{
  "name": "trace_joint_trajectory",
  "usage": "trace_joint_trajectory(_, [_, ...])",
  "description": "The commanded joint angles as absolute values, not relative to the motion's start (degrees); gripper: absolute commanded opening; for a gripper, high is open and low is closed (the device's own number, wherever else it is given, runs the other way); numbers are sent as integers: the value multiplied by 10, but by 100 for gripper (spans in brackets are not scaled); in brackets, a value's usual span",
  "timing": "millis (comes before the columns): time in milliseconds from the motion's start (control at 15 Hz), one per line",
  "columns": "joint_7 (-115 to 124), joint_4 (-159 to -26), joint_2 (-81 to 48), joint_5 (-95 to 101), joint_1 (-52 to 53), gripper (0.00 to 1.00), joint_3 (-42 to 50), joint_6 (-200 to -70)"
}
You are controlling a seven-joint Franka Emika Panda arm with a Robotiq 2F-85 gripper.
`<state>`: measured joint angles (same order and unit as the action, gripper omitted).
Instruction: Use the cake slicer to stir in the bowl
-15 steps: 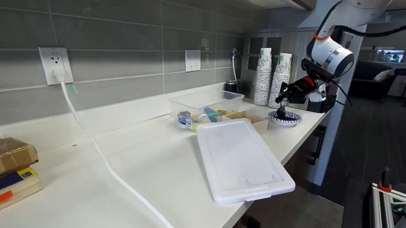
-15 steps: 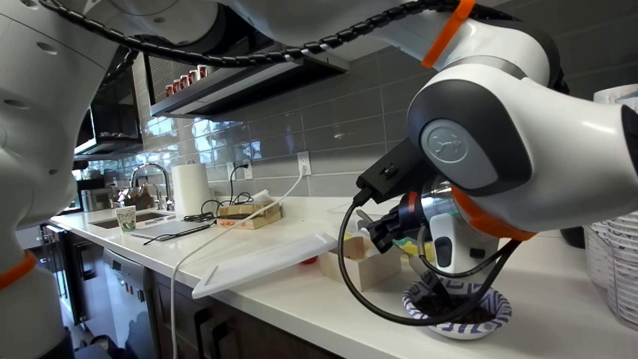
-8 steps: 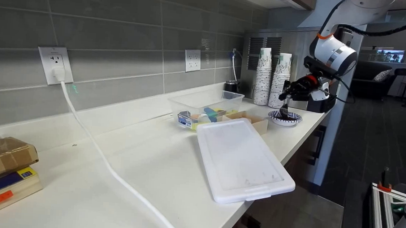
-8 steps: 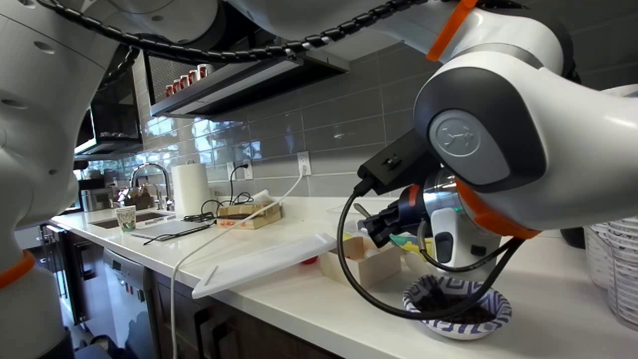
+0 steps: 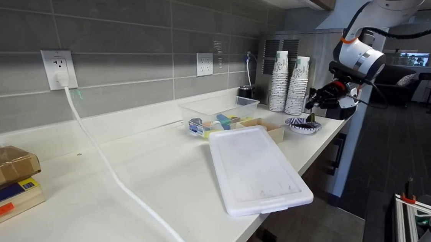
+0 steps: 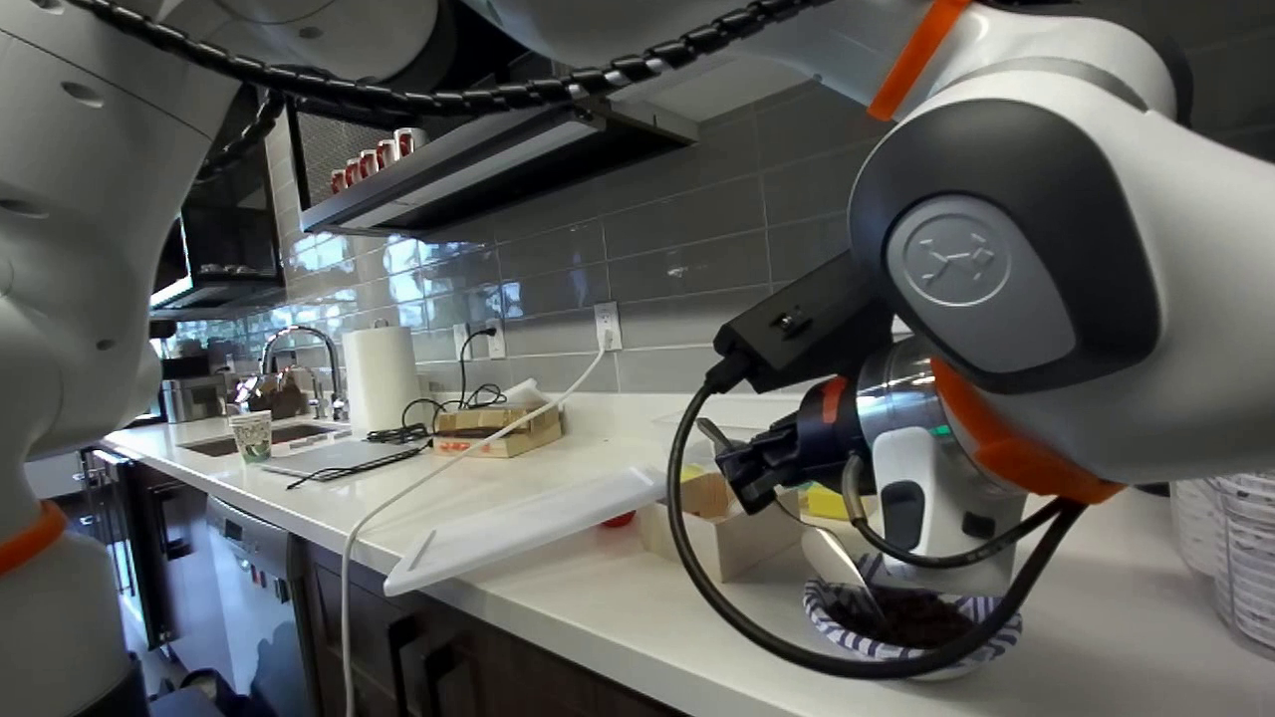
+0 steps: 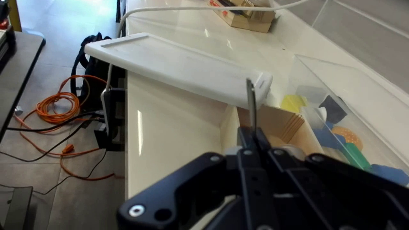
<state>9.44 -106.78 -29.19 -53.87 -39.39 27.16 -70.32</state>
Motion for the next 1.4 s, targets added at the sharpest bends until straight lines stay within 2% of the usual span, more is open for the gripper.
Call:
trace_joint_trajectory(0, [81, -1067, -269, -525, -389, 1, 274, -758])
trace_joint_trajectory(400, [24, -1087, -231, -548, -387, 1, 253, -807])
trace_joint_trajectory(1067, [66, -1093, -231, -560, -379, 1, 235, -732])
trace_joint_trajectory(1333, [51, -1090, -273, -554, -395, 1, 239, -710])
